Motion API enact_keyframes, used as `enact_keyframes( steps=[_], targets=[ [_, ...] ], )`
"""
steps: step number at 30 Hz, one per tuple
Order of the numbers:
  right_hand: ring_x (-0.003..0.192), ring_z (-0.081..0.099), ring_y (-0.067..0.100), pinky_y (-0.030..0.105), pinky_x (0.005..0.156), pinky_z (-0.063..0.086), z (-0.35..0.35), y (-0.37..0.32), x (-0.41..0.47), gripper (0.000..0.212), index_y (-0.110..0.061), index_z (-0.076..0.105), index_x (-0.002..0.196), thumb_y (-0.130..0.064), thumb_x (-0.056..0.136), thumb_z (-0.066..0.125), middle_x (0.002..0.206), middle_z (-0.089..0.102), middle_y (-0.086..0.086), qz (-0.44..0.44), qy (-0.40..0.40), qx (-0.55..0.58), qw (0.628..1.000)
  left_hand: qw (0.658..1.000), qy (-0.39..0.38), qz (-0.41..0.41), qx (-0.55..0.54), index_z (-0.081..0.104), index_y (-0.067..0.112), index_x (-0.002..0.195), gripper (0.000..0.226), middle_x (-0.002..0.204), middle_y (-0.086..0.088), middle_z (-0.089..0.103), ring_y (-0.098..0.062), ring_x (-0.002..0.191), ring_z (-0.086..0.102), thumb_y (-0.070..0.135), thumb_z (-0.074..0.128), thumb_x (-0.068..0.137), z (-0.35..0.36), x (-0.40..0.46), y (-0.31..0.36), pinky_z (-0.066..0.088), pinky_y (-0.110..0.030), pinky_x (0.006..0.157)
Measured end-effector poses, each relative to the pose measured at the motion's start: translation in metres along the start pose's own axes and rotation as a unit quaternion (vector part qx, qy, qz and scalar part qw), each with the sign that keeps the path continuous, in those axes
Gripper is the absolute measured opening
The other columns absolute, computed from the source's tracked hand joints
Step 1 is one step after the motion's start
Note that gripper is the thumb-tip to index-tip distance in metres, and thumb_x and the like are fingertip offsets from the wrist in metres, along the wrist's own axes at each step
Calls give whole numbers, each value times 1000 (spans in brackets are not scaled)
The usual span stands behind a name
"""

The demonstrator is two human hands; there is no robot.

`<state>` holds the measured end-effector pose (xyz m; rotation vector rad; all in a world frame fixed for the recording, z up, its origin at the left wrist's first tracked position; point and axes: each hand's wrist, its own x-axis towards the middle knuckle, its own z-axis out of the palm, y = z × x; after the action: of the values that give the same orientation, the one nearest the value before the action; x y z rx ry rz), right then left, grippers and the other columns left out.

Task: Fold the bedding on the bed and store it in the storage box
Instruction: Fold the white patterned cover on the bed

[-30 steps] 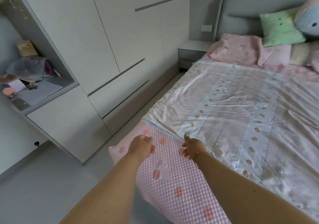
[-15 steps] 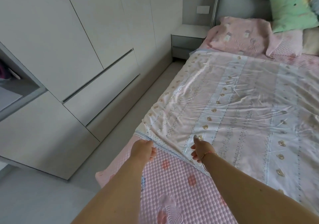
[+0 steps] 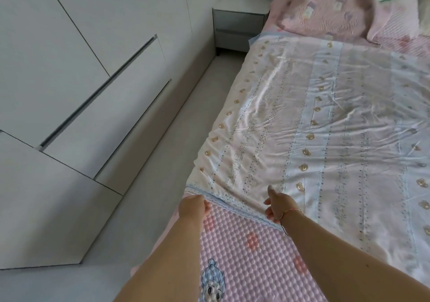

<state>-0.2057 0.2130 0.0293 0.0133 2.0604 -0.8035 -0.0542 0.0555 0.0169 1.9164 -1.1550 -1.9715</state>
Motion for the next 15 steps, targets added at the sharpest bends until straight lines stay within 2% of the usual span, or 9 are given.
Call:
enact_keyframes(
  steps=[1, 2, 3, 5, 6, 8, 10, 12, 15],
  targets=[
    [62, 53, 20, 29, 65, 43, 12, -2, 5, 39, -7, 55, 94, -33, 103, 26, 70, 56, 3, -3, -5, -12, 1000, 1000, -4, 4, -7, 53, 10, 74, 22, 73, -5, 59, -17, 65, 58, -1, 48, 93, -2, 15, 1, 53, -34, 80],
    [64, 54, 20, 31, 68, 44, 22, -2, 8, 37, -8, 55, 103, -32, 103, 26, 72, 57, 3, -3, -9, -16, 1000, 999, -3, -3, -33, 52, 10, 75, 22, 76, -5, 58, -16, 67, 58, -2, 48, 93, -3, 24, 0, 53, -32, 80],
    [66, 55, 21, 33, 72, 46, 32, -5, 11, 39, -7, 56, 103, -33, 103, 26, 73, 58, 4, -2, -12, -20, 1000, 996, -8, -23, -83, 52, 10, 76, 22, 78, -5, 58, -15, 68, 58, -3, 47, 94, -6, 31, 2, 54, -27, 75],
    [67, 57, 23, 36, 76, 48, 47, -6, 20, 51, -5, 59, 84, -41, 102, 28, 70, 60, 8, 10, -8, -17, 1000, 979, 7, -74, -191, 53, 9, 84, 18, 86, -4, 58, -13, 73, 59, 1, 44, 97, -7, 56, 2, 53, -20, 68],
    [66, 56, 24, 36, 74, 47, 54, -7, 25, 52, -7, 58, 78, -44, 101, 28, 69, 60, 9, 16, -4, -10, 1000, 962, 4, -105, -253, 56, 9, 91, 16, 92, -4, 60, -14, 80, 61, 7, 43, 100, -4, 66, 4, 54, -20, 73],
    [62, 55, 23, 34, 69, 45, 65, -8, 33, 52, -9, 57, 75, -45, 101, 30, 67, 60, 10, 17, 5, 0, 1000, 978, -16, -89, -189, 60, 9, 103, 19, 101, -3, 63, -16, 93, 63, 16, 43, 101, 1, 74, 4, 52, -23, 85],
    [60, 55, 23, 33, 67, 44, 71, -9, 41, 51, -8, 58, 76, -44, 101, 30, 66, 60, 10, 17, 15, 1, 1000, 961, -14, -104, -257, 56, 8, 98, 11, 92, -4, 60, -15, 85, 61, 8, 45, 99, 7, 78, 10, 53, -21, 74],
    [58, 54, 22, 31, 64, 42, 75, -10, 49, 51, -7, 58, 75, -42, 101, 31, 65, 60, 10, 22, 25, -1, 999, 975, -15, -111, -194, 53, 5, 97, 6, 83, -5, 56, -15, 77, 58, 3, 47, 97, 12, 83, 16, 49, -21, 67],
    [54, 51, 21, 30, 62, 41, 77, -12, 58, 53, -5, 60, 76, -40, 102, 30, 60, 58, 9, 30, 27, -8, 999, 967, -51, -126, -215, 61, 5, 106, 15, 97, -9, 65, -18, 89, 62, 13, 55, 95, 16, 94, 24, 51, -30, 84]
  ],
)
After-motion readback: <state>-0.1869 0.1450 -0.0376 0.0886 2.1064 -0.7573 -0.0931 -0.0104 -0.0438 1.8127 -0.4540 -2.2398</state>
